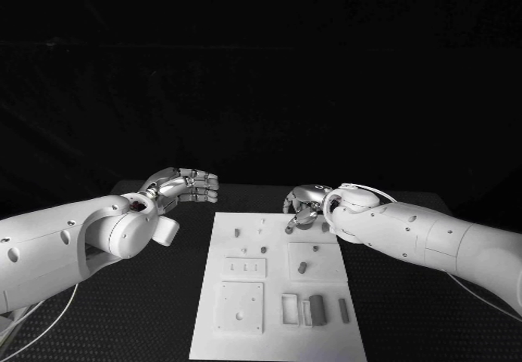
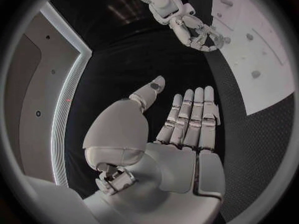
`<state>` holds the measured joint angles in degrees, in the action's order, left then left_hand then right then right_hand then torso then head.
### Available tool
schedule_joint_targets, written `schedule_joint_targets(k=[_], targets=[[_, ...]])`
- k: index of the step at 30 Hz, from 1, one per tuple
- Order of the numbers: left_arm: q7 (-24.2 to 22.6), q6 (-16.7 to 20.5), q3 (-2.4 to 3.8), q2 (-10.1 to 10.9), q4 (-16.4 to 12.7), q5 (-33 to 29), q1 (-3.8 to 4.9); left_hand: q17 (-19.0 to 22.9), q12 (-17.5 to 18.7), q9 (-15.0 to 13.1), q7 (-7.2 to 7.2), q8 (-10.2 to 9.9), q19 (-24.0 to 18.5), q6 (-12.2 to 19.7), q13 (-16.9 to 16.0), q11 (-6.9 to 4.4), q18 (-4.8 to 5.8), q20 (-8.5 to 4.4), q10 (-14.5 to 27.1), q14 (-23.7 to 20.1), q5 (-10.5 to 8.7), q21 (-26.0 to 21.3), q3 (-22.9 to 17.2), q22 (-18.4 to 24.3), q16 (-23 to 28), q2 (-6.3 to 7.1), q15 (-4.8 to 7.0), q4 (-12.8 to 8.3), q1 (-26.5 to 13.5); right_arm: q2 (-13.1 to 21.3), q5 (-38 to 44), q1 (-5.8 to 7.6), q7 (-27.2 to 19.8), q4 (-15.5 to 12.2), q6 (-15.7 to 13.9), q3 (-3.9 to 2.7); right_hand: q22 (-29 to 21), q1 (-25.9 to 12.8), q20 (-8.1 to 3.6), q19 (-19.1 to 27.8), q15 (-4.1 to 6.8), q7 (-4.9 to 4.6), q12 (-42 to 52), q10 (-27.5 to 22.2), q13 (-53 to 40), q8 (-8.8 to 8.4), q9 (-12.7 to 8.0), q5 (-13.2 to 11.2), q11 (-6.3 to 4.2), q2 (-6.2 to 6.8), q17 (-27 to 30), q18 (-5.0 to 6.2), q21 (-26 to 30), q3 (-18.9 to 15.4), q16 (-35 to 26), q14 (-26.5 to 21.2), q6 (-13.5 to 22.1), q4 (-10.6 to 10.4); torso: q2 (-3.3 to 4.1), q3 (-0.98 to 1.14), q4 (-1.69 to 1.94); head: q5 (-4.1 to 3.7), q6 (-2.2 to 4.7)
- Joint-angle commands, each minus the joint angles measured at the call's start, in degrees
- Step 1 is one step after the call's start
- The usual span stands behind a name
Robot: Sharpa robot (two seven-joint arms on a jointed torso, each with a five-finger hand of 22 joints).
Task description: Assemble the parts on the task board
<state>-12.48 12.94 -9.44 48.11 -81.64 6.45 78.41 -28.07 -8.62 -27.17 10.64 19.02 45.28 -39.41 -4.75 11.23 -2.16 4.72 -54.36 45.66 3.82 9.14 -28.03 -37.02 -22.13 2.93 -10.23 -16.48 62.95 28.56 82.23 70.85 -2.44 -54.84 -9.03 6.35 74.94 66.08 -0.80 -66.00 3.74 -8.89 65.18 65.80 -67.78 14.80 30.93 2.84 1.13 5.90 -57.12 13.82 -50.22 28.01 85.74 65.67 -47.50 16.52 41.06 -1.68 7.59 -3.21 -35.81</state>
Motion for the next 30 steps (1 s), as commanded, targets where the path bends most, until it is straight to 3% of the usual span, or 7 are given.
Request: schedule_joint_targets(k=[1,15,19,30], targets=[[-0.6,-1.0,0.05,-0.3,0.1,0.2,0.19,0.0,0.2,0.1,2.43,-0.3,0.5,-0.5,0.1,-0.08,-1.12,-0.04,-0.5,0.2,-0.3,-0.2,0.3,0.1,0.4,0.32,-0.04,0.1,-0.1,-0.2,3.4,-0.61,0.9,0.1,1.0,-0.01,1.4,-0.7,-0.21,0.3,-0.17,-0.18,0.5,-1.5,-0.1,-0.36,0.0,0.0,1.43,-0.06,-0.5,1.18,-0.4,0.4,0.5,0.2,0.1,0.1,0.54,-0.04,0.13,0.02,-0.03],[-0.6,-1.3,0.01,-0.9,0.9,0.2,0.16,0.0,0.4,0.2,2.42,-0.4,0.5,-0.5,0.2,-0.05,-1.07,-0.06,-0.5,0.2,-0.32,-0.3,0.4,0.1,0.5,0.25,-0.04,0.1,-0.3,0.1,5.0,-1.23,1.3,0.0,1.9,-0.01,1.4,-1.0,-0.57,-0.2,-0.11,-0.09,2.0,-0.4,-0.7,-0.31,0.2,0.0,1.35,0.13,-2.3,1.18,-1.4,0.7,1.4,2.1,-0.3,0.0,1.52,-0.5,0.52,-0.59,-0.62],[-0.6,-1.3,0.0,-0.9,1.0,0.1,0.16,0.0,0.4,0.2,2.42,-0.4,0.5,-0.5,0.2,-0.04,-1.07,-0.07,-0.5,0.2,-0.33,-0.3,0.4,0.2,0.5,0.23,-0.04,0.1,-0.3,0.0,5.1,-1.23,1.3,0.3,1.9,-0.01,1.4,-1.1,-0.63,-0.2,-0.08,-0.06,2.3,-0.2,-0.8,-0.27,0.2,0.0,1.32,0.11,-2.5,1.18,-1.6,0.7,1.6,2.3,-0.5,0.0,1.81,-0.61,0.56,-0.7,-0.52],[-0.6,-1.4,0.01,-0.8,0.8,0.1,0.16,-0.1,0.5,0.2,2.42,-0.5,0.6,-0.5,0.2,-0.03,-1.05,-0.09,-0.5,0.3,-0.34,-0.4,0.5,0.2,0.6,0.21,-0.03,0.0,-0.3,-0.5,5.3,-1.72,1.4,1.2,2.1,-0.01,1.3,-1.5,-0.73,-0.2,-0.02,0.02,2.7,0.0,-0.8,-0.2,0.3,0.0,1.25,-0.41,-2.5,1.18,-1.9,1.0,1.8,2.5,-0.8,-0.1,2.43,-0.56,0.71,-0.86,-0.4]])
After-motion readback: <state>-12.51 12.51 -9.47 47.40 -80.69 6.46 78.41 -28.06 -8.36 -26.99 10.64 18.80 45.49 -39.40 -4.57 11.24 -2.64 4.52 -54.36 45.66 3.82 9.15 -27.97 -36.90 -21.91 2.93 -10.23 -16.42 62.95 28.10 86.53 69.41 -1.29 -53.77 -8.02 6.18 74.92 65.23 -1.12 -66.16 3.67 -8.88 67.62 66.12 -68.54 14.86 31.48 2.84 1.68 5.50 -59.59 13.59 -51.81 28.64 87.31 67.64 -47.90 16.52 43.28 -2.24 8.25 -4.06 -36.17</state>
